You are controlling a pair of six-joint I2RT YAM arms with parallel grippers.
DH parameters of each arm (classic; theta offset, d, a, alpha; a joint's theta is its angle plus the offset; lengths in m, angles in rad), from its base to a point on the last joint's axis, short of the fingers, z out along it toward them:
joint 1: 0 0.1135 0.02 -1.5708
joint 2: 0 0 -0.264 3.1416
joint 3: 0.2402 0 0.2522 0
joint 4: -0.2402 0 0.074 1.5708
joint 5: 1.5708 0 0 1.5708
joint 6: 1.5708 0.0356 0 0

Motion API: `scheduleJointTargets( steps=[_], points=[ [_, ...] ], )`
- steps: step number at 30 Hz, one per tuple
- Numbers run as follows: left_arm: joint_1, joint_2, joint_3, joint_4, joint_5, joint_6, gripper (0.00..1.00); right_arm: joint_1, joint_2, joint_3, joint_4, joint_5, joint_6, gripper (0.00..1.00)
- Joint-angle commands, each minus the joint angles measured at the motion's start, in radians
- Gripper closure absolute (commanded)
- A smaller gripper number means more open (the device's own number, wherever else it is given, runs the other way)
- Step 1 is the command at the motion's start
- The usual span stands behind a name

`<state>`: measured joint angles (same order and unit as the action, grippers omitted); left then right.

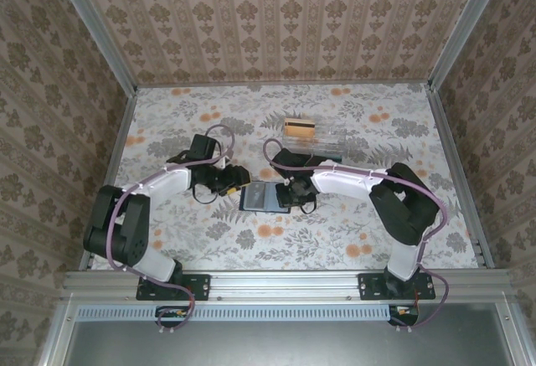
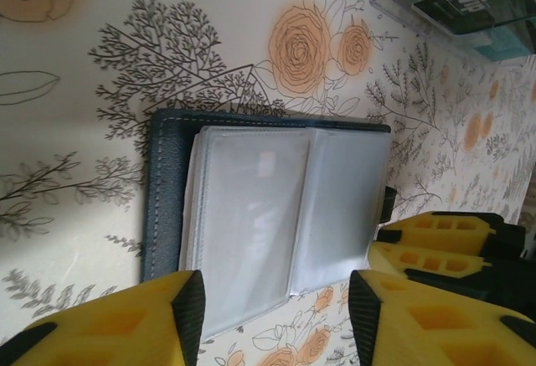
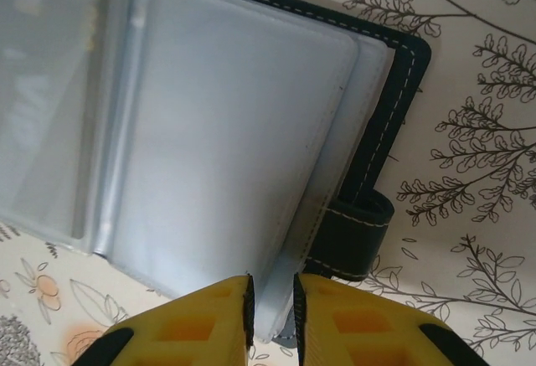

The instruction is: Take the credit cards out of the card holder

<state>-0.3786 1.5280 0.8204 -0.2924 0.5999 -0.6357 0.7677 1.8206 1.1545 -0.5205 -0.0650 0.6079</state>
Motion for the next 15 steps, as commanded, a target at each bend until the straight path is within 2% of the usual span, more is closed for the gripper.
scheduleJointTargets(
  steps=[1, 15],
  points=[
    [-0.009, 0.026, -0.021, 0.036, 0.037, -0.01, 0.5, -0.001, 0.028, 0.011, 0.006, 0.0, 0.02, 0.77],
    [-0.022, 0.113, -0.018, 0.048, 0.037, 0.004, 0.53, -0.001, 0.05, 0.007, 0.012, -0.001, 0.017, 0.78]
  ],
)
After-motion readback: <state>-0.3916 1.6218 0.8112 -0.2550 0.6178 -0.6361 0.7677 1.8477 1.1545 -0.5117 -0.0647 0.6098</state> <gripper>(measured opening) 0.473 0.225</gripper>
